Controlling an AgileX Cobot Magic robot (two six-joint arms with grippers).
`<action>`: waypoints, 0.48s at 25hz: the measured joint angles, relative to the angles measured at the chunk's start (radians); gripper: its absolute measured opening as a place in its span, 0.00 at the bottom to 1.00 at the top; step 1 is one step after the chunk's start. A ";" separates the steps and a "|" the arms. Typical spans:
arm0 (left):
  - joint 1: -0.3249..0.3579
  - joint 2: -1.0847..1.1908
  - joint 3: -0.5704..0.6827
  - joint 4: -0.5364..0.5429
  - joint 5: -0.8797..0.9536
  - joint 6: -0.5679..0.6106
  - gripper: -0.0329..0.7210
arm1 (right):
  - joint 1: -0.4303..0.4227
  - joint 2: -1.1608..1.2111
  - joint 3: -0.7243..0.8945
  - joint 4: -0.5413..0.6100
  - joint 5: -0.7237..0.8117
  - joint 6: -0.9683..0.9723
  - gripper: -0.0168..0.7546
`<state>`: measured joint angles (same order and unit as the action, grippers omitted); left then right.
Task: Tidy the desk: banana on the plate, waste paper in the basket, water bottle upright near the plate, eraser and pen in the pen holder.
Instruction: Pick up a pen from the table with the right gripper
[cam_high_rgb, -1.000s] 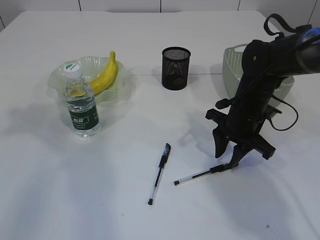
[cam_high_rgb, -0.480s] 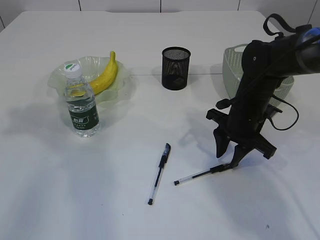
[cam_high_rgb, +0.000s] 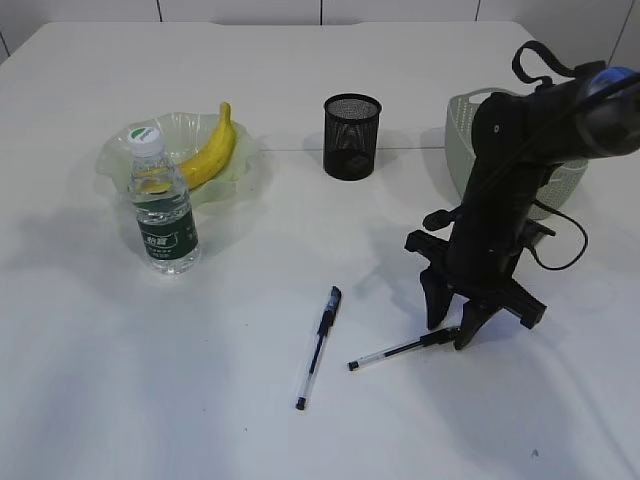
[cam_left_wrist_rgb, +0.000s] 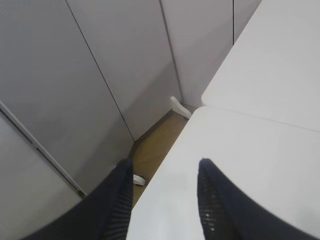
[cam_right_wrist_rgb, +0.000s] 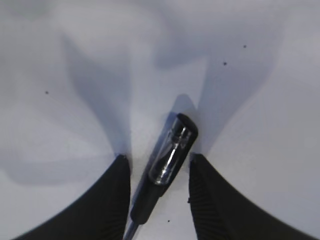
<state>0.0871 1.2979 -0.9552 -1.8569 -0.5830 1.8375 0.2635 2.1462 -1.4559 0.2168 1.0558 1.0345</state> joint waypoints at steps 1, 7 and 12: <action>0.000 0.000 0.000 0.000 0.000 0.000 0.44 | 0.002 0.003 0.000 0.002 0.001 0.000 0.41; 0.000 0.000 0.000 0.000 -0.001 0.000 0.42 | 0.012 0.011 -0.002 0.012 0.005 0.000 0.41; 0.000 0.000 0.000 0.000 -0.011 0.000 0.40 | 0.014 0.012 -0.002 0.015 0.006 0.000 0.41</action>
<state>0.0871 1.2979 -0.9552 -1.8569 -0.5939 1.8375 0.2776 2.1585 -1.4577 0.2315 1.0618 1.0345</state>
